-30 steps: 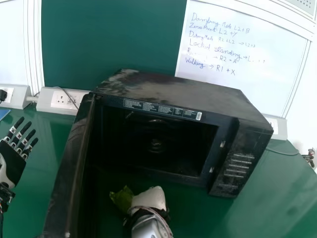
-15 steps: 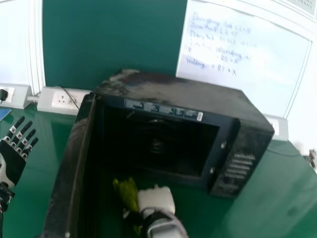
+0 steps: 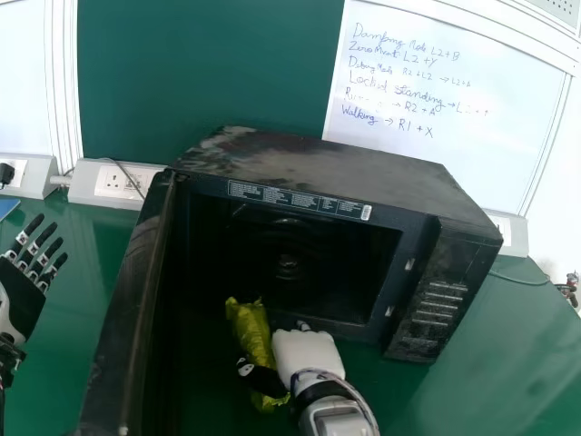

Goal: Put biscuit inside oven

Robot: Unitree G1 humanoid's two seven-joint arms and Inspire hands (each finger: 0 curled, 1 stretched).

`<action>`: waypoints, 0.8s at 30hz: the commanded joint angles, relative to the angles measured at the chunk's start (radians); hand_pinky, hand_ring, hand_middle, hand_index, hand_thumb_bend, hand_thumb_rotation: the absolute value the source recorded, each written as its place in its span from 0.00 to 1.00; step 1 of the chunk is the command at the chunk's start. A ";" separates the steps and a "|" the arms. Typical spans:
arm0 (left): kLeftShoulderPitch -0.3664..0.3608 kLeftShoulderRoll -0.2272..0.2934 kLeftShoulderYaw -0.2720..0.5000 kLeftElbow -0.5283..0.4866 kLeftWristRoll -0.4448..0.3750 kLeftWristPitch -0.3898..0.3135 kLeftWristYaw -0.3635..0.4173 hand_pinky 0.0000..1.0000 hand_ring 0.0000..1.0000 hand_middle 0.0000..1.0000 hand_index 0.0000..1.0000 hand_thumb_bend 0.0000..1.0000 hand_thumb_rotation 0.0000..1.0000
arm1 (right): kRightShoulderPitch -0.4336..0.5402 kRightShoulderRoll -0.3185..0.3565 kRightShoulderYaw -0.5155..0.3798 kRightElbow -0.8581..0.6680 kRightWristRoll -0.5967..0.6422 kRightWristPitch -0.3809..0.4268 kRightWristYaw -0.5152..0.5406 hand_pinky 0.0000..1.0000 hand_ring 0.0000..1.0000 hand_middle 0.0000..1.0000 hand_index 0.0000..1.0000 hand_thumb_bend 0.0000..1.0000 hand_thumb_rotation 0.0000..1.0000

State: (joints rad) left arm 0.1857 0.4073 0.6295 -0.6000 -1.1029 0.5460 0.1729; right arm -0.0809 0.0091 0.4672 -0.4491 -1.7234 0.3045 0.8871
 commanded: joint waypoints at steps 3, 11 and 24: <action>-0.004 0.015 0.006 0.004 0.006 -0.006 -0.011 1.00 1.00 0.96 0.97 0.41 0.28 | 0.000 0.015 -0.028 -0.016 0.007 0.015 -0.016 0.21 0.24 0.47 0.63 0.57 0.00; -0.007 0.013 0.009 0.001 -0.006 -0.002 0.004 1.00 1.00 0.97 0.98 0.41 0.27 | 0.009 0.031 -0.061 -0.016 0.033 0.032 -0.048 0.17 0.23 0.47 0.62 0.57 0.00; -0.006 0.016 0.011 0.005 -0.011 -0.002 -0.003 1.00 1.00 1.00 1.00 0.43 0.25 | -0.010 0.060 -0.106 -0.024 0.064 0.099 -0.061 0.17 0.26 0.47 0.49 0.53 0.00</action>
State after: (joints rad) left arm 0.1857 0.4107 0.6305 -0.5952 -1.1065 0.5460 0.1726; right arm -0.0642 0.0309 0.3700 -0.4574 -1.6680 0.3925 0.8351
